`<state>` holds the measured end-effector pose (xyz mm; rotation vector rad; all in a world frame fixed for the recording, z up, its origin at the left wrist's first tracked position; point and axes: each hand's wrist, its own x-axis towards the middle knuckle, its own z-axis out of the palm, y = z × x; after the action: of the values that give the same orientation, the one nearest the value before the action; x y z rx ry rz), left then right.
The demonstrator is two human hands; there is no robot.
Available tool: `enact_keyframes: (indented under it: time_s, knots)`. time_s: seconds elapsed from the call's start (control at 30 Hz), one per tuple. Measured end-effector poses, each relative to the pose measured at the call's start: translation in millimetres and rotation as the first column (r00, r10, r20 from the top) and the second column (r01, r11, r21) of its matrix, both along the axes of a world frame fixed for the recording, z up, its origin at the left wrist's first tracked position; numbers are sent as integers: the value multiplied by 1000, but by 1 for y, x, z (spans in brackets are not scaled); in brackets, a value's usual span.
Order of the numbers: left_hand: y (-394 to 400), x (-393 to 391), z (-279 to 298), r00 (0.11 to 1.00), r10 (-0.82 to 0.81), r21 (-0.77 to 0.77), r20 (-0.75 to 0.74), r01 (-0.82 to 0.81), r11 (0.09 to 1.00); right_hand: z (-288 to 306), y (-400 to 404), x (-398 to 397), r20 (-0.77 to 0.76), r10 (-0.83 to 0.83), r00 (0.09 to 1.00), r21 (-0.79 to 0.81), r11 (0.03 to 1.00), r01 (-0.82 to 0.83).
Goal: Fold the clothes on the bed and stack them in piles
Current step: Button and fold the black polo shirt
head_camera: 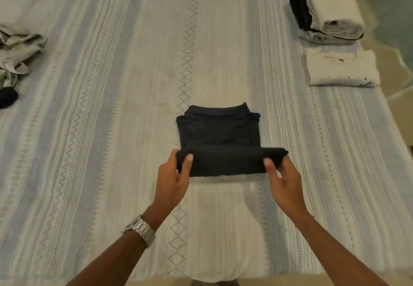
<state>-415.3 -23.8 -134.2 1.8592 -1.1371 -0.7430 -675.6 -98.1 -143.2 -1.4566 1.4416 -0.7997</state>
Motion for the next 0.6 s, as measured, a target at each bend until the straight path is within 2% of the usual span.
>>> enact_keyframes:
  time_s: [0.1, 0.23, 0.4, 0.5, 0.6]
  knots:
    - [-39, 1, 8, 997, 60, 3, -49, -60, 998, 1, -32, 21, -5, -4, 1000, -52, 999, 4]
    - [-78, 12, 4, 989, 138, 52, -50, -135, 989, -5, -65, 39, -149, -54, 987, -132, 991, 34]
    - [-102, 18, -16, 970, 237, 114, 55, -242, 963, -25, -89, 56, -368, -181, 912, -280, 957, 77]
    - [-119, 27, -32, 955, 264, 155, 132, -283, 947, -33, -108, 68, -428, -197, 882, -309, 949, 62]
    - [-137, 35, -45, 950, 233, 216, 210, -278, 936, -46, -127, 73, -545, -197, 815, -295, 955, 34]
